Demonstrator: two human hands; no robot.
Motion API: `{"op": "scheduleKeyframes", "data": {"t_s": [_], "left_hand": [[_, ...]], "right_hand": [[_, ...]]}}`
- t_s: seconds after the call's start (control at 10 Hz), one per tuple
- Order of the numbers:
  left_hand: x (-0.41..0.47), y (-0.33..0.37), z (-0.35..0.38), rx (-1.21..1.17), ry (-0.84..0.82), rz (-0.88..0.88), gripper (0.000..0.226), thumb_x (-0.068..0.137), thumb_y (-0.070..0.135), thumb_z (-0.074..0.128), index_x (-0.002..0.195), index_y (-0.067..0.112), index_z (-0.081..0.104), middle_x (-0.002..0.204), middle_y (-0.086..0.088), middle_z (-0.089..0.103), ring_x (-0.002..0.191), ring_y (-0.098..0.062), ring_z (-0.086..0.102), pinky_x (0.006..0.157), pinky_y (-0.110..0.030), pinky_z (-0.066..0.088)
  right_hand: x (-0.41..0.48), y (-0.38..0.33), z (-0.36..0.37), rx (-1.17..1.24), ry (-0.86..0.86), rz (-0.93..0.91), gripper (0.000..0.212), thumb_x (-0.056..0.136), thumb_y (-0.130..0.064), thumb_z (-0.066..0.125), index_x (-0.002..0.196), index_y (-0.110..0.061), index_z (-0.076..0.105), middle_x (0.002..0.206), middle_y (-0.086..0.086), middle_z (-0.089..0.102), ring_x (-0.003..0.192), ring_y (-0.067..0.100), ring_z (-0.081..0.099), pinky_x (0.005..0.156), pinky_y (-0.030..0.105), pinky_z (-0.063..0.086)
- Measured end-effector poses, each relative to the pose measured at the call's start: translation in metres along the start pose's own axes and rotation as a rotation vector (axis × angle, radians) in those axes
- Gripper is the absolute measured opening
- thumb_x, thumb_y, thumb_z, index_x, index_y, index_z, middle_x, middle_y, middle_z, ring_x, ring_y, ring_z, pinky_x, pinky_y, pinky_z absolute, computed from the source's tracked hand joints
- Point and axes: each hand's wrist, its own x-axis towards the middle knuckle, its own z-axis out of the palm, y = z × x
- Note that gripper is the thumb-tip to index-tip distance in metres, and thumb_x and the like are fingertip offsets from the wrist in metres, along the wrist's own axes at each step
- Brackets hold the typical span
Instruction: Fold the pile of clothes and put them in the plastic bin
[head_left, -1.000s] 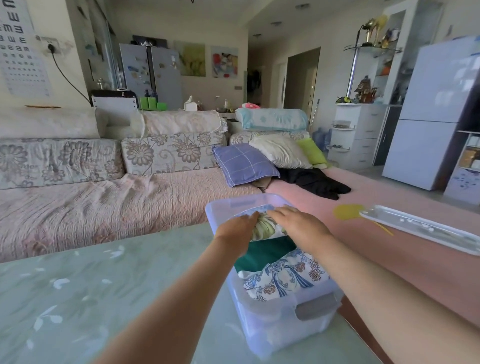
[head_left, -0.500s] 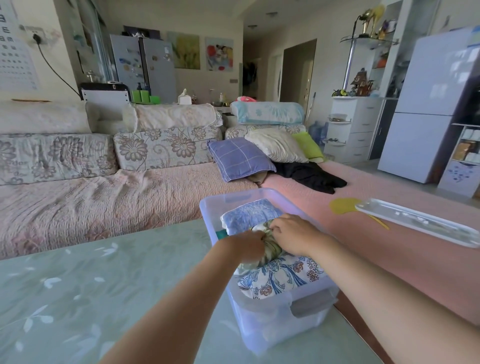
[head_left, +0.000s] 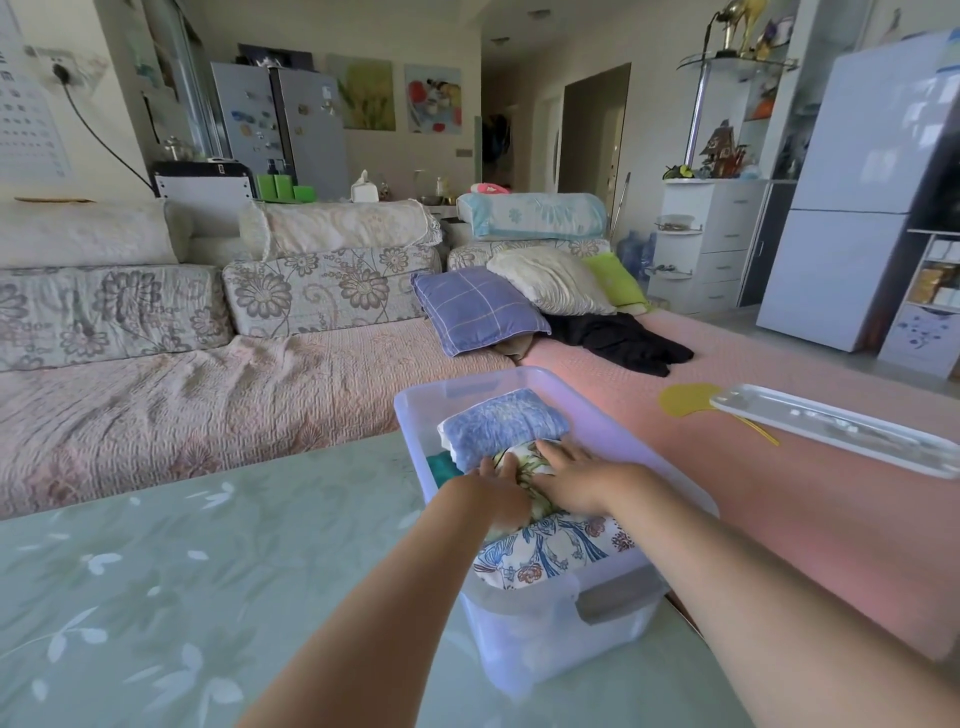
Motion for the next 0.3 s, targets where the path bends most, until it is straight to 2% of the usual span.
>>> {"op": "scheduleKeyframes", "data": {"t_s": [0.1,0.2,0.3], "left_hand": [[-0.004,0.001,-0.004,0.033,0.016,0.005,0.074,0.099,0.018,0.032,0.154,0.021,-0.016,0.162,-0.006,-0.017,0.15,-0.029,-0.01,0.121,-0.051,0.007],[-0.021,0.002,-0.013,0.027,0.099,0.065,0.069,0.101,0.025,0.034,0.156,0.02,-0.008,0.164,-0.007,-0.001,0.15,-0.032,0.0,0.118,-0.052,0.018],[-0.048,0.001,-0.03,-0.087,0.275,0.176,0.064,0.104,0.037,0.033,0.157,0.022,0.001,0.164,-0.006,0.008,0.15,-0.029,0.011,0.117,-0.051,0.024]], "right_hand": [[-0.003,0.0,-0.003,0.022,0.027,-0.028,0.069,0.101,-0.06,0.028,0.158,-0.039,-0.005,0.166,-0.003,-0.015,0.154,0.024,-0.005,0.123,0.047,0.011],[-0.024,0.0,-0.012,0.089,0.081,-0.091,0.066,0.101,-0.056,0.029,0.159,-0.032,0.01,0.168,0.0,0.0,0.151,0.024,0.02,0.115,0.04,0.029],[-0.054,-0.004,-0.03,0.216,0.258,-0.172,0.056,0.103,-0.05,0.034,0.154,-0.028,0.029,0.164,-0.001,0.022,0.141,0.022,0.038,0.11,0.036,0.034]]}}
